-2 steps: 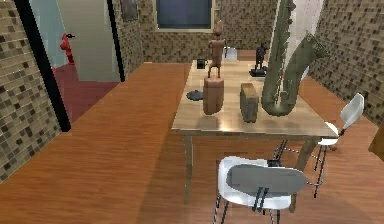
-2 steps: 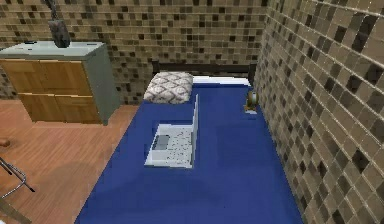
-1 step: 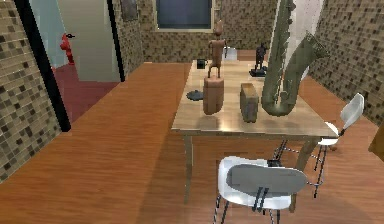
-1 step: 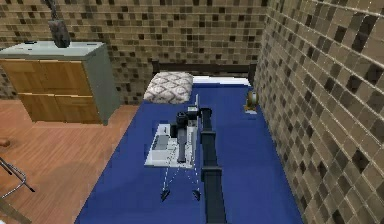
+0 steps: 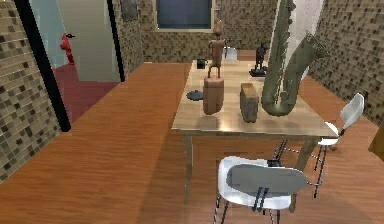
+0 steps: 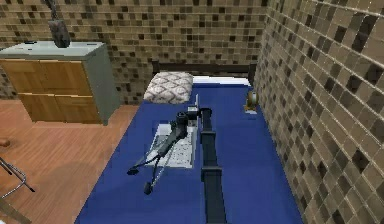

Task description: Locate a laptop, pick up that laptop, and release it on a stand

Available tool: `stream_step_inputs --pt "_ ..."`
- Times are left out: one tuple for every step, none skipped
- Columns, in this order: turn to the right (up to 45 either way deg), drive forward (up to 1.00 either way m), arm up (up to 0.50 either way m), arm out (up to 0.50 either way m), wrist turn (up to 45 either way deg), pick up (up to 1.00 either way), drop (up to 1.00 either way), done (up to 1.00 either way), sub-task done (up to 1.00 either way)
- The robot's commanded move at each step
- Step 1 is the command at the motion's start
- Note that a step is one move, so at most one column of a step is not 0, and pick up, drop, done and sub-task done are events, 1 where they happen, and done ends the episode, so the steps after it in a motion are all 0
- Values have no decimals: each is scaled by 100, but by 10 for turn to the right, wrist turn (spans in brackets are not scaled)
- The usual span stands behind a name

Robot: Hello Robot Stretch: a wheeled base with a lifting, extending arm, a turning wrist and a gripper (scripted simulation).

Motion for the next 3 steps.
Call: stream_step_inputs --pt "0 0 0 0 450 0 0 0 0" --pt "0 0 0 0 450 0 0 0 0" --pt "0 0 0 0 450 0 0 0 0"
